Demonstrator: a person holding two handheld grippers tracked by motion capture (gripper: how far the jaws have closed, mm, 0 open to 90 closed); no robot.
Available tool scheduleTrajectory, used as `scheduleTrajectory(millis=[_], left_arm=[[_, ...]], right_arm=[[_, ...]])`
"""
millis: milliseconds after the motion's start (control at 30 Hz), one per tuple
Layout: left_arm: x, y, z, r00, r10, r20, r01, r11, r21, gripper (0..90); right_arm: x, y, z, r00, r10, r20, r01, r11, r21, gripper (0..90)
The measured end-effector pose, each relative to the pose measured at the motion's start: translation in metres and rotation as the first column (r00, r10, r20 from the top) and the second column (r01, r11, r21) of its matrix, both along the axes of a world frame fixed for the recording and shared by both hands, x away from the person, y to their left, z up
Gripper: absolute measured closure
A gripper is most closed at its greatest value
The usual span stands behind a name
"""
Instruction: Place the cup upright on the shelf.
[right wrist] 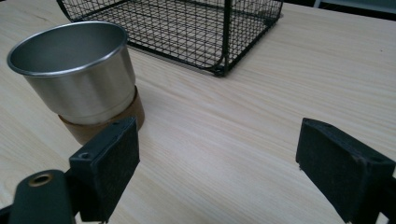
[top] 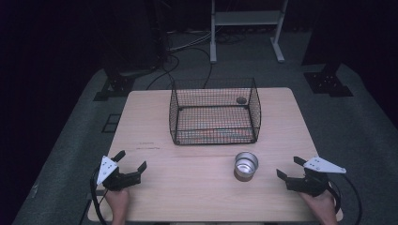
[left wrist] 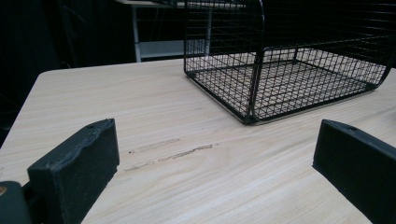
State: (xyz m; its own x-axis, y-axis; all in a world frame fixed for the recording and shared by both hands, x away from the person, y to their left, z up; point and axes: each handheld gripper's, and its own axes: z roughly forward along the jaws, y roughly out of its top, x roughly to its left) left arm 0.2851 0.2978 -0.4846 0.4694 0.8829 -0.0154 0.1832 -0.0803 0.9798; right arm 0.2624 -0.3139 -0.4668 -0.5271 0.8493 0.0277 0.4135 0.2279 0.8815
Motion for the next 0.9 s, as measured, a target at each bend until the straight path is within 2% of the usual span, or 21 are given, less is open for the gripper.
scheduleTrajectory(millis=[433,667,900], left_arm=[[-0.001,0.0,0.0,1.0,0.001,0.002,-0.001,1.0,0.003,0.0],[-0.001,0.0,0.0,1.0,0.001,0.001,-0.001,1.0,0.005,0.0],[-0.001,0.0,0.0,1.0,0.002,0.001,-0.002,1.0,0.006,0.0]], right_arm=[[-0.003,0.014,0.002,0.9987,0.051,0.001,-0.051,0.9983,-0.028,11.0],[-0.002,0.023,0.003,0.9949,0.099,-0.021,-0.1,0.9944,-0.036,7.6],[-0.003,0.033,0.003,0.9917,0.127,-0.023,-0.128,0.9908,-0.044,7.5]])
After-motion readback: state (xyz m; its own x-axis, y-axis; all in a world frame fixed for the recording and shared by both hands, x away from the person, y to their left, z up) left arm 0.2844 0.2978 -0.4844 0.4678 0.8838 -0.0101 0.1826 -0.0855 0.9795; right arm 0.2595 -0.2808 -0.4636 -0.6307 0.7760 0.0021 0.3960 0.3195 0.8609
